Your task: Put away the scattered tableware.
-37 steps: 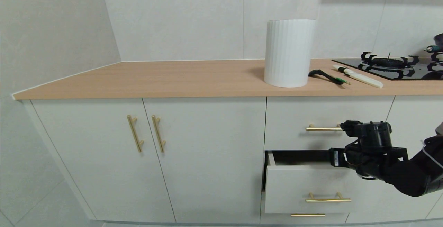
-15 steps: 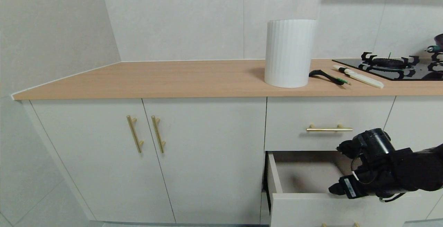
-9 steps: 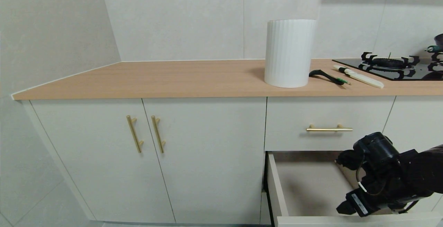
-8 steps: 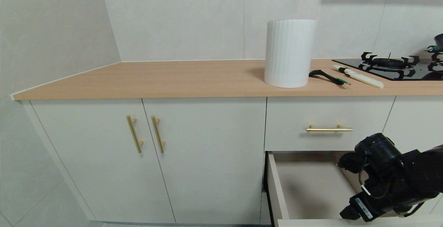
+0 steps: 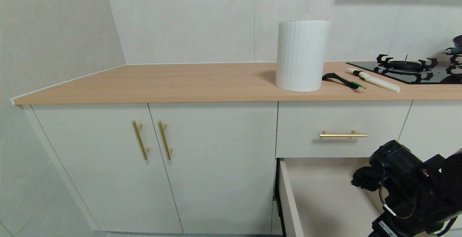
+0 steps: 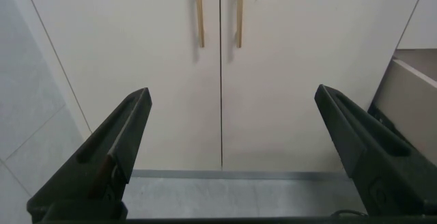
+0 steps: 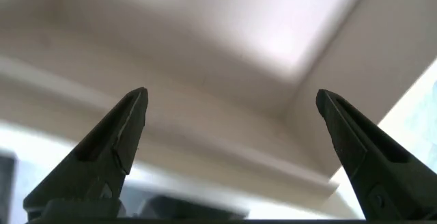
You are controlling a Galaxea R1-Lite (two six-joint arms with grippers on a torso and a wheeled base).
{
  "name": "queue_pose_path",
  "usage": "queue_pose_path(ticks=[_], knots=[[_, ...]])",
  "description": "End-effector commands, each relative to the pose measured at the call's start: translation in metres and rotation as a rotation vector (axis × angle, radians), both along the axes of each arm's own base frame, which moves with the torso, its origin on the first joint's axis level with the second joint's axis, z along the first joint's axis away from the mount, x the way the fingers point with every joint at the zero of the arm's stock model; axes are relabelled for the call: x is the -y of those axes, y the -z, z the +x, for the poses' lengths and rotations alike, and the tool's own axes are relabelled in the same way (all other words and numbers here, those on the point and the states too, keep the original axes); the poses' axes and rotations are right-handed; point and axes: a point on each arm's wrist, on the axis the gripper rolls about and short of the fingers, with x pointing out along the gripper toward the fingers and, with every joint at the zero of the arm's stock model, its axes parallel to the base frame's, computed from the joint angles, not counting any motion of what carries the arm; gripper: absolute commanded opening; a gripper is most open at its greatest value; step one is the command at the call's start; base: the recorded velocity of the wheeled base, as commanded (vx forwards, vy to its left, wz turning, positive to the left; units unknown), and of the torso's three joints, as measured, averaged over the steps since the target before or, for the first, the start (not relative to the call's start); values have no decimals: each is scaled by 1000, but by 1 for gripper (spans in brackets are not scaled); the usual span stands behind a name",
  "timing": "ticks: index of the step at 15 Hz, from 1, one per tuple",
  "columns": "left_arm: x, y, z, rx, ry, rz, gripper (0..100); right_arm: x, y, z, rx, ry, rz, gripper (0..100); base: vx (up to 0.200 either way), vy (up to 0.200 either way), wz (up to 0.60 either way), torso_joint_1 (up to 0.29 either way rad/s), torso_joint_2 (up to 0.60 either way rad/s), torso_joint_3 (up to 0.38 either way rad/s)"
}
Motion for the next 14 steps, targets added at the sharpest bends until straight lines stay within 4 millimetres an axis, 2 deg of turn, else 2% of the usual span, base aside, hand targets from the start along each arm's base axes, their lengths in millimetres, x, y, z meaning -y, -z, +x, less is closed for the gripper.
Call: queue_pose_path(ticks=[1, 6, 11, 14], knots=[[0, 0, 0, 0, -1, 0, 100, -6, -19, 15, 92, 133, 87, 100, 0, 0, 0, 0, 0, 0], [0, 0, 0, 0, -1, 0, 100, 4, -42, 30, 271, 262, 224, 100, 0, 0, 0, 0, 0, 0], [0, 0, 0, 0, -1, 0, 100, 6, -42, 28, 316, 261, 241, 100, 0, 0, 0, 0, 0, 0], [0, 0, 0, 0, -1, 0, 100, 6, -41, 28, 317, 259, 241, 100, 0, 0, 0, 53, -217, -211]])
